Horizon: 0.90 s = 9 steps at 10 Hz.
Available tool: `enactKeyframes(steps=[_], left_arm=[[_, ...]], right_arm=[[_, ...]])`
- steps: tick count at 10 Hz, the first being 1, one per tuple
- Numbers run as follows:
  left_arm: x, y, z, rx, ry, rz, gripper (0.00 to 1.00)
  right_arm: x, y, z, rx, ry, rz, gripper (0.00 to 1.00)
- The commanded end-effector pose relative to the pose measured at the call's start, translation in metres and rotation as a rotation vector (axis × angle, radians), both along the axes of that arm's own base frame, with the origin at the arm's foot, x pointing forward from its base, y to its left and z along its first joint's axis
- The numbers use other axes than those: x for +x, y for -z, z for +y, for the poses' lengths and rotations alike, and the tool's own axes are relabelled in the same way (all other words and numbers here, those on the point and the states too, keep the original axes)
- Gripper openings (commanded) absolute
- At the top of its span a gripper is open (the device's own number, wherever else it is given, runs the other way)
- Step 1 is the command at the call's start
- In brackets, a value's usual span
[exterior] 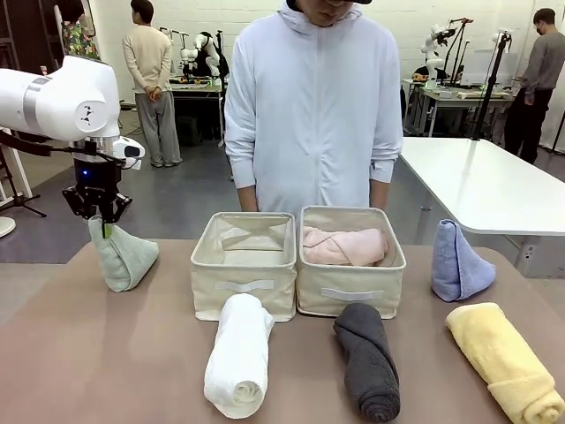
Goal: Sort the towels based on their folding style.
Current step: Pick up one triangle-folded towel and place it in the left Fabric basket.
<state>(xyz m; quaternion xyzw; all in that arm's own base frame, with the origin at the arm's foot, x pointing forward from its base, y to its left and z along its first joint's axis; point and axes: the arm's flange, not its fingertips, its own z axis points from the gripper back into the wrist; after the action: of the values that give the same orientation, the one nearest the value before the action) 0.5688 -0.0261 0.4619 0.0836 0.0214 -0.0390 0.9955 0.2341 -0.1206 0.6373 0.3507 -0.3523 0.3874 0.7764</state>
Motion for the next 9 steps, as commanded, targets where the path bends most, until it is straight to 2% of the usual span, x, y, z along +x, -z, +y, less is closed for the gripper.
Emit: enactKeyframes(steps=[1, 3, 4, 5, 6, 7, 8, 9], left_arm=[[0.006, -0.002, -0.001, -0.018, -0.015, 0.029, 0.00], [0.004, -0.009, 0.002, -0.027, 0.001, 0.030, 0.00], [-0.002, -0.023, 0.006, -0.035, 0.010, 0.018, 0.00], [-0.015, -0.052, 0.012, -0.038, 0.077, 0.058, 0.00], [-0.048, -0.095, 0.021, -0.025, 0.182, 0.067, 0.00], [-0.082, -0.136, 0.030, -0.027, 0.278, 0.019, 0.00], [-0.112, -0.166, 0.035, -0.007, 0.332, -0.006, 0.00], [-0.139, -0.191, 0.039, -0.001, 0.375, 0.005, 0.00]], right_arm=[[0.002, -0.002, 0.001, 0.019, -0.008, 0.000, 1.00], [0.002, -0.002, 0.001, 0.019, -0.008, 0.000, 1.00], [0.002, -0.002, 0.001, 0.019, -0.008, 0.000, 1.00], [0.002, -0.002, 0.001, 0.019, -0.008, 0.000, 1.00], [0.002, -0.002, 0.001, 0.019, -0.008, 0.000, 1.00], [0.002, -0.002, 0.001, 0.019, -0.008, 0.000, 1.00], [0.002, -0.002, 0.001, 0.019, -0.008, 0.000, 1.00], [0.002, -0.002, 0.001, 0.019, -0.008, 0.000, 1.00]])
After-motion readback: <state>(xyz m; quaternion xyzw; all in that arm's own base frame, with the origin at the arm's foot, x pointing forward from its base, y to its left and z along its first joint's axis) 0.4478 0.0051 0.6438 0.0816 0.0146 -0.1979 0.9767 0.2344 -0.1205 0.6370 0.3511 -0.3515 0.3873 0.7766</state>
